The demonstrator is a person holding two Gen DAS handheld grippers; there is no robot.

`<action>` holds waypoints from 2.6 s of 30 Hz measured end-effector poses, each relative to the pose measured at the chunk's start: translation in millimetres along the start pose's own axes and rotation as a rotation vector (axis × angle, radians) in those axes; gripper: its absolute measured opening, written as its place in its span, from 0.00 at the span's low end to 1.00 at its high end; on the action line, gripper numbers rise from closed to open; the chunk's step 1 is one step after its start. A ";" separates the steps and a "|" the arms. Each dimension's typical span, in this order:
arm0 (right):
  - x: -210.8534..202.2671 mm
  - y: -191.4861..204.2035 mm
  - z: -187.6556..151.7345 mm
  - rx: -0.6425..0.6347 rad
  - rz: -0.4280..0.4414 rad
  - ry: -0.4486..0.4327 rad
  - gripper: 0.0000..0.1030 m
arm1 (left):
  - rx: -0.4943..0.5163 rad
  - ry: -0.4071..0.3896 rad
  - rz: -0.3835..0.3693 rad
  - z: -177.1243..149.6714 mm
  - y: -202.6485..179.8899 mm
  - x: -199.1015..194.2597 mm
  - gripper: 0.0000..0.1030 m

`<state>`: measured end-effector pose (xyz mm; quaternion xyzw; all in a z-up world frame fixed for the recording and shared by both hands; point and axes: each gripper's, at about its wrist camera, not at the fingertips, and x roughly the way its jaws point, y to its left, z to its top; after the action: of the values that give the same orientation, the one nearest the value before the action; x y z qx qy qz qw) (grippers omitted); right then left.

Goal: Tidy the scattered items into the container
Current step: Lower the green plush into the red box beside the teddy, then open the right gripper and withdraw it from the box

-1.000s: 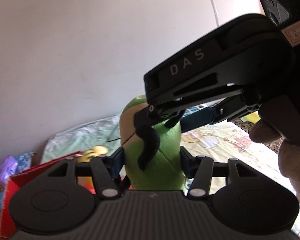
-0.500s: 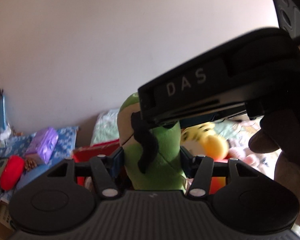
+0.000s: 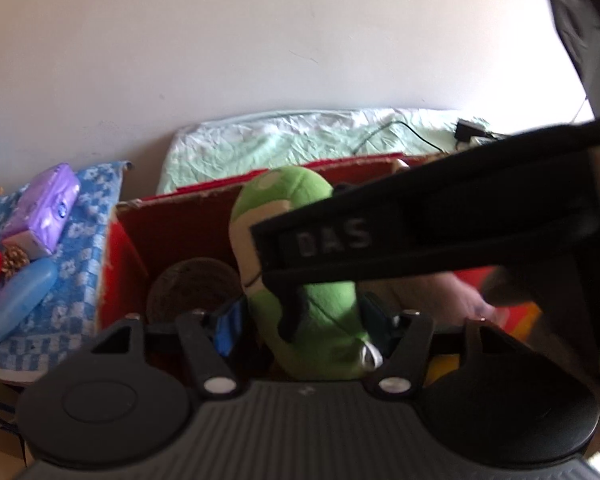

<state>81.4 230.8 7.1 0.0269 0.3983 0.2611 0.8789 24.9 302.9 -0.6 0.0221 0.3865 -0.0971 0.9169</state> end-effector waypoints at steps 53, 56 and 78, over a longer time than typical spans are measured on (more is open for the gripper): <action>7.0 -5.7 -3.5 0.113 -0.026 0.031 0.56 | -0.028 0.048 -0.031 -13.9 29.8 -11.5 0.87; -1.6 -6.5 -4.4 0.127 -0.012 0.009 0.56 | -0.024 0.042 -0.025 -14.9 29.7 -16.3 0.87; -91.3 -47.5 -39.0 0.262 0.008 -0.112 0.56 | -0.042 0.045 0.128 -8.0 -4.1 -27.6 0.93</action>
<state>24.5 139.7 31.1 0.1577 0.3793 0.2085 0.8876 -0.3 304.2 13.6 0.0296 0.4066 -0.0294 0.9126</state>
